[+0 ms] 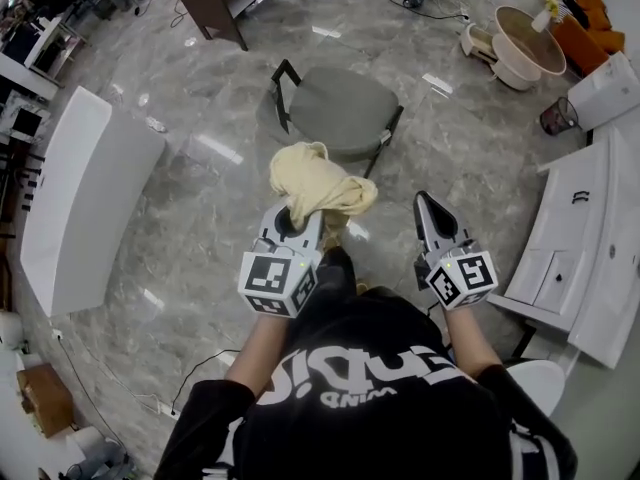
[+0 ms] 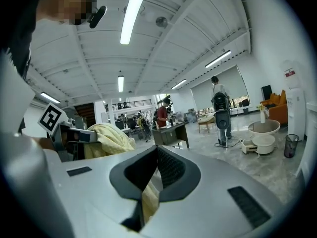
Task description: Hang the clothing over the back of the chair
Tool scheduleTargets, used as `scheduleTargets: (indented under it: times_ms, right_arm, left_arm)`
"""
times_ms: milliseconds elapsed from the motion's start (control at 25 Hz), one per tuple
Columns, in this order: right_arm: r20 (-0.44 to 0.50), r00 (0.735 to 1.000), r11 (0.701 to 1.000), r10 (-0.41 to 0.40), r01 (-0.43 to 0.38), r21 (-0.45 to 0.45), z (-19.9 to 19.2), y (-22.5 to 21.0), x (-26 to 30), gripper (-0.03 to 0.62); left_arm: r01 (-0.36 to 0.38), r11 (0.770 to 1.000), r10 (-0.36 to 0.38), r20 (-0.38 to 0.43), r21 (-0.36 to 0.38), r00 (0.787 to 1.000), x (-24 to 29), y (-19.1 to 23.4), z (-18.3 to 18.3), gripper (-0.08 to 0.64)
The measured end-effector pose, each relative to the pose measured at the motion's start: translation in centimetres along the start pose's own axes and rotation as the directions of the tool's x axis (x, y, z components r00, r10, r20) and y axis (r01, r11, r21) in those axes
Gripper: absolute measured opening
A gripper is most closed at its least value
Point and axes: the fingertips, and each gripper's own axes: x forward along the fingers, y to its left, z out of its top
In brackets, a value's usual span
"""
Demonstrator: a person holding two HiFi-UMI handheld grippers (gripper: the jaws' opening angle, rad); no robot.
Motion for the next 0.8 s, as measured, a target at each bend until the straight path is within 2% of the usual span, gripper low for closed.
scheduleTargets:
  times_ms: [320,600,800]
  right_arm:
    - [0.016,0.995,0.995,-0.101,0.101,0.021,2.0,-2.3,4.6,0.014]
    - [0.036,0.974,0.974,-0.224,0.222,0.041,3.3,-4.5,5.6,0.014]
    - [0.042,0.960,0.960,-0.276,0.274,0.052,3.8,-6.4,5.0,0.014]
  left_arm:
    - [0.158,0.987,-0.158,0.001,0.030,0.987,6.8,1.2,4.0,0.058]
    - [0.298,0.952,-0.299,-0.006,0.065,0.954,11.5,0.6,6.9,0.058]
    - [0.355,0.932,-0.355,-0.017,0.077,0.935,14.0,-1.1,7.4,0.058]
